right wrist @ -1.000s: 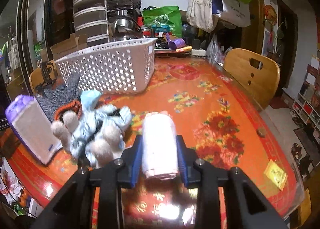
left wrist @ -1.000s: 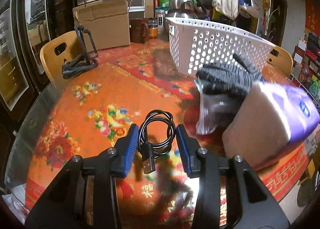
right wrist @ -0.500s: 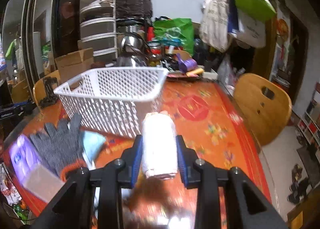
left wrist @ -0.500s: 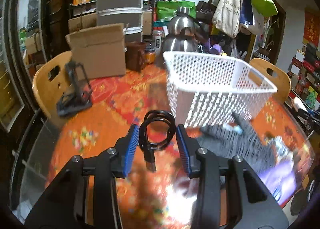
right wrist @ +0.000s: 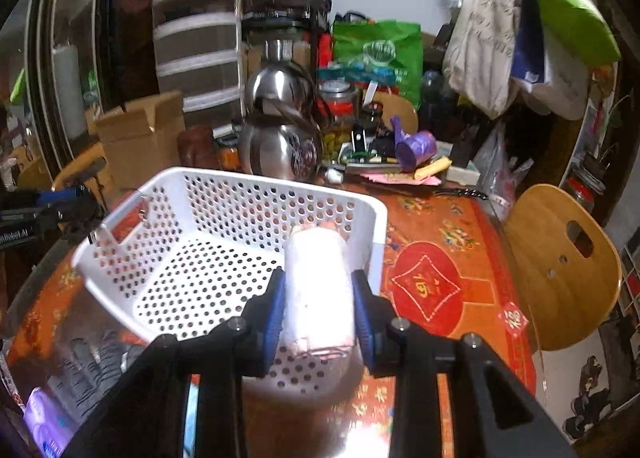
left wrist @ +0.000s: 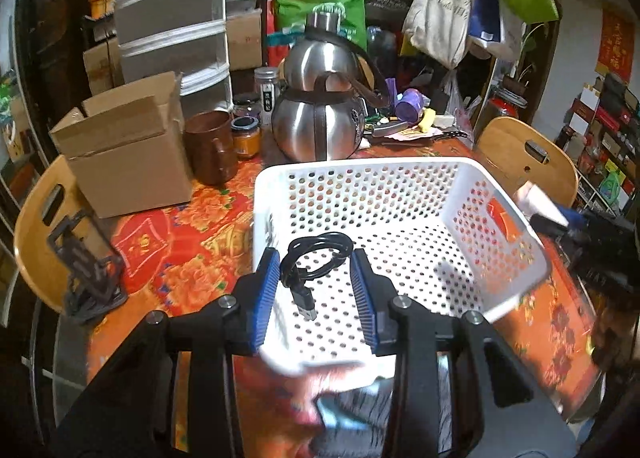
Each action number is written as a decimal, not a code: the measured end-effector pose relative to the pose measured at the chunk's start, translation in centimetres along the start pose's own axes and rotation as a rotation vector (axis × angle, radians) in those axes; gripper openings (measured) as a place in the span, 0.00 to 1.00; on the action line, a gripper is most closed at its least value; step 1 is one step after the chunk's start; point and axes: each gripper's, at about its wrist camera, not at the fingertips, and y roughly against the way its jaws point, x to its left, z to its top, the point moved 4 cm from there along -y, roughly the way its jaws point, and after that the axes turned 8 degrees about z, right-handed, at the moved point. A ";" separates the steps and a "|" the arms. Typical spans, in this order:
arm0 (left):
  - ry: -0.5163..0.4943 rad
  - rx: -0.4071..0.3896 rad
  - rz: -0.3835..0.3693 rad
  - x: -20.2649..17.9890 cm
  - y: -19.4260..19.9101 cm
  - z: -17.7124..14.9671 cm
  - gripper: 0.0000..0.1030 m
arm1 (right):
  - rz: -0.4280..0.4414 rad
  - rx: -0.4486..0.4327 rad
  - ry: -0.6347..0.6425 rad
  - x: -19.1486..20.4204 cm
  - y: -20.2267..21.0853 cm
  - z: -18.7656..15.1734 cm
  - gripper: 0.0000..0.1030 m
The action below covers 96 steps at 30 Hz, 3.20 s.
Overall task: Organize soft objects
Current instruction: 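Carry towel and cable to the white basket and release both inside, then grasp the purple tissue pack with both grippers from its sides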
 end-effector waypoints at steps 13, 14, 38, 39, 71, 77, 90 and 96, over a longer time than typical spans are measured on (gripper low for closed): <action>0.019 0.053 -0.006 -1.1 -4.1 0.7 0.35 | 0.031 0.027 0.002 1.1 -2.7 -0.4 0.30; 0.025 0.050 -0.007 -1.0 -4.2 0.7 0.46 | 0.032 0.028 0.000 1.1 -2.8 -0.5 0.32; 0.024 -0.031 0.017 0.8 0.3 -1.8 0.83 | 0.004 -0.042 -0.040 0.0 0.3 -1.6 0.78; 0.023 -0.035 0.022 0.9 0.9 -2.2 0.83 | 0.000 -0.044 -0.044 0.0 0.6 -1.8 0.78; 0.039 -0.218 -0.051 3.3 14.7 -33.6 0.88 | 0.125 -0.195 -0.031 14.8 13.4 -26.2 0.81; -0.010 -0.208 -0.089 1.4 13.0 -33.9 0.88 | 0.135 -0.217 0.005 16.1 13.2 -25.7 0.80; -0.041 -0.240 -0.153 0.1 12.3 -32.4 0.83 | 0.213 -0.169 0.072 18.3 10.4 -25.1 0.48; -0.057 -0.235 -0.204 -0.3 12.2 -32.2 0.65 | 0.266 -0.158 0.102 19.2 9.7 -25.0 0.38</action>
